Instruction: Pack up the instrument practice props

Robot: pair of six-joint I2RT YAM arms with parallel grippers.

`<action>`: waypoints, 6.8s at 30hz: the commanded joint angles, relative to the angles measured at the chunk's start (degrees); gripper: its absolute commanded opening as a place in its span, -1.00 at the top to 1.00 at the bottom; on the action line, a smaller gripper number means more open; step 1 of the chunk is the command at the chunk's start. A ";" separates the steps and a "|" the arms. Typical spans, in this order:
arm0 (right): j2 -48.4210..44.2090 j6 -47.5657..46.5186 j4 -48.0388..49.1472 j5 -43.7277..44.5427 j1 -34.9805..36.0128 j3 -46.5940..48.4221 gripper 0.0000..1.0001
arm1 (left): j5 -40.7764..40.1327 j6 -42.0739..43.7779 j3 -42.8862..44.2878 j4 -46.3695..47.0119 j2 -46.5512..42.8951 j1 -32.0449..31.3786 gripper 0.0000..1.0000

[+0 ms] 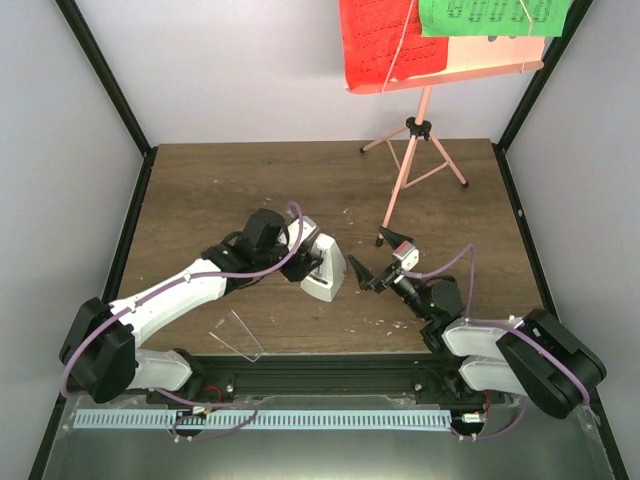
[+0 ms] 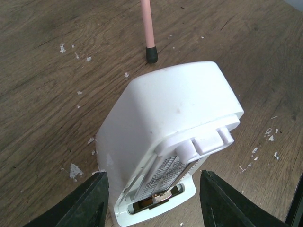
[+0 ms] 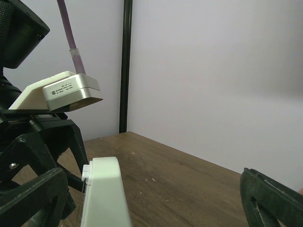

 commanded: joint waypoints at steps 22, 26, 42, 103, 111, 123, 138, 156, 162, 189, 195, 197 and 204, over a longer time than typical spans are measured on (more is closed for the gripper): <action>-0.24 -0.44 1.54 1.72 0.11 -0.49 -1.00 | 1.50 0.01 1.80 1.03 0.94 -0.28 0.15; -0.13 -0.42 1.48 1.67 0.11 -0.42 -1.00 | 1.86 -0.03 1.90 1.04 1.07 -0.29 0.19; -0.21 -0.39 1.36 1.57 0.10 -0.40 -1.00 | 2.21 -0.15 2.12 0.83 1.34 -0.36 0.05; -11.73 13.60 -34.79 7.58 0.17 6.12 -1.00 | -29.11 -58.51 -28.24 -19.94 -17.99 -0.06 0.55; -14.63 13.06 -35.62 8.77 0.14 5.64 -1.00 | -27.87 -57.94 -28.19 -20.94 -18.23 -0.06 1.00; -22.61 12.90 -36.74 5.25 0.16 4.59 -1.00 | -17.39 -54.91 -19.75 -29.66 -30.49 0.06 1.00; -25.69 -1.64 -34.40 -15.58 13.15 7.46 -0.99 | 22.49 -70.19 -6.36 -24.52 -24.13 3.72 1.00; -10.70 -20.78 -37.17 4.87 40.11 17.61 -0.76 | 29.36 -98.70 -20.96 -0.44 -31.33 6.55 1.00; -12.38 -17.66 -37.53 2.90 41.60 16.21 -0.80 | 29.51 -98.94 -22.05 -0.73 -31.12 6.68 1.00; -0.03 -21.97 -31.83 7.37 43.41 15.88 -0.34 | 29.46 -99.68 -22.42 0.78 -29.86 7.12 1.00; 1.53 -22.18 -31.47 8.61 43.42 16.37 -0.26 | 29.46 -99.63 -22.61 0.60 -29.87 7.10 1.00; 1.39 -22.11 -31.30 8.73 43.40 16.17 -0.19 | 29.47 -99.64 -22.84 0.80 -30.04 7.11 1.00; -0.33 -20.30 -30.24 10.17 43.36 15.41 -0.07 | 29.06 -100.89 -26.92 6.50 -31.29 8.00 0.47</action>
